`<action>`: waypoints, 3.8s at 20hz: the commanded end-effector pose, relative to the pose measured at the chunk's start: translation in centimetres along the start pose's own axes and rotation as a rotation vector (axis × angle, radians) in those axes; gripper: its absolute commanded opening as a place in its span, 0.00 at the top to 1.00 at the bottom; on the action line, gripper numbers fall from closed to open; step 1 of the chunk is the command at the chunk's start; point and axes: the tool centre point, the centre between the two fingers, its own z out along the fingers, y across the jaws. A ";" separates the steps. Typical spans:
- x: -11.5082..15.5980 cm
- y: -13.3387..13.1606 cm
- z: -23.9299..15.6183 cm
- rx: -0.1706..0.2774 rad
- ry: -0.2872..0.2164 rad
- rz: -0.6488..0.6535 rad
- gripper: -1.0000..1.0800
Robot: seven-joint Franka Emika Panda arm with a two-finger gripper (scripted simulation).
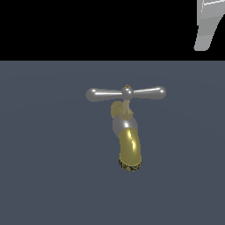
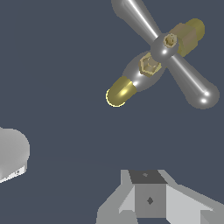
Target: Turn on the faucet by rotating a designated handle.
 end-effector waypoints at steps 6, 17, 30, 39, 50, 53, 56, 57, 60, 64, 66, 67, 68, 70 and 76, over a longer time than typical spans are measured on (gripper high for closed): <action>0.1 2.4 3.0 -0.001 0.001 -0.176 1.00; 1.0 5.6 6.9 -0.002 0.002 -0.410 1.00; 2.6 8.2 10.5 -0.001 0.007 -0.627 1.00; 3.3 8.9 11.7 0.002 0.012 -0.697 1.00; 3.5 8.9 11.9 0.003 0.013 -0.708 1.00; 3.9 9.5 11.9 0.003 0.013 -0.708 1.00; 4.3 10.0 11.9 0.003 0.013 -0.708 1.00; 4.4 10.2 11.9 0.003 0.013 -0.708 1.00; 4.8 10.8 11.9 0.003 0.013 -0.708 1.00; 5.3 11.6 11.9 0.003 0.014 -0.708 1.00; 5.6 11.9 11.9 0.003 0.014 -0.708 1.00; 5.7 12.1 11.9 0.003 0.014 -0.708 1.00; 5.9 12.3 11.9 0.003 0.014 -0.708 1.00; 6.2 12.7 11.9 0.003 0.014 -0.708 1.00; 7.0 14.0 11.9 0.003 0.014 -0.708 1.00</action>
